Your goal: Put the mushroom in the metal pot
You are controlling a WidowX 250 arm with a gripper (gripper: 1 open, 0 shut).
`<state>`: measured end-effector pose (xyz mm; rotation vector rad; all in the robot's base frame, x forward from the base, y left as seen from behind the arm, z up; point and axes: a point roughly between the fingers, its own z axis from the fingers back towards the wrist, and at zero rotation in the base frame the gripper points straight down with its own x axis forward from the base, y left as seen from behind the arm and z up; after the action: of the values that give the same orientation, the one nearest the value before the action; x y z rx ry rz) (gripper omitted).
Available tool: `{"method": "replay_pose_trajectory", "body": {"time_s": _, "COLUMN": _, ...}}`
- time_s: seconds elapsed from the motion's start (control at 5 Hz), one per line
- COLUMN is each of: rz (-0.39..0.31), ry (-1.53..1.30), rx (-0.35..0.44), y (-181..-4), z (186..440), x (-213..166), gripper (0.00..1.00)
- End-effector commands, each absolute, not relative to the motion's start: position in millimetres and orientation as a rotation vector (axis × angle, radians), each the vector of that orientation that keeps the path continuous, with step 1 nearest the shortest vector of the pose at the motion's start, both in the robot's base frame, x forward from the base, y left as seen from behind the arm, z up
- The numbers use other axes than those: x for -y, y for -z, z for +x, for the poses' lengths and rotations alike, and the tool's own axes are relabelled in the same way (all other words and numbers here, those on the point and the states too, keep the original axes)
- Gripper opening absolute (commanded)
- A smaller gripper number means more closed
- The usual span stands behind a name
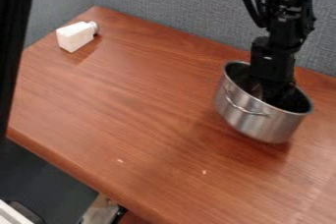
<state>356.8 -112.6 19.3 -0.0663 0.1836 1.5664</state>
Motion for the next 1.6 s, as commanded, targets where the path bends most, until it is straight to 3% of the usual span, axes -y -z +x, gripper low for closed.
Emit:
{"method": "replay_pose_trajectory", "body": {"time_s": 0.0, "rz": -0.033, "ry": -1.613, "rx": -0.248, "y": -17.2, "z": 350, "x": 106, "gripper": 0.0}}
{"method": "replay_pose_trajectory", "body": {"time_s": 0.2, "rz": -0.005, "ry": -1.635, "rx": -0.245, "y": -25.0, "z": 348, "x": 107, "gripper": 1.0}}
{"method": "replay_pose_trajectory", "body": {"time_s": 0.8, "rz": 0.001, "ry": -1.782, "rx": -0.319, "y": -27.8, "z": 351, "x": 113, "gripper": 1.0}}
{"method": "replay_pose_trajectory", "body": {"time_s": 1.0, "rz": 0.039, "ry": -1.787, "rx": -0.291, "y": -32.3, "z": 351, "x": 117, "gripper": 0.0}}
{"method": "replay_pose_trajectory", "body": {"time_s": 1.2, "rz": 0.078, "ry": -1.789, "rx": -0.265, "y": -36.9, "z": 350, "x": 123, "gripper": 0.0}}
{"method": "replay_pose_trajectory", "body": {"time_s": 1.4, "rz": 0.072, "ry": -1.69, "rx": -0.246, "y": -51.5, "z": 351, "x": 121, "gripper": 1.0}}
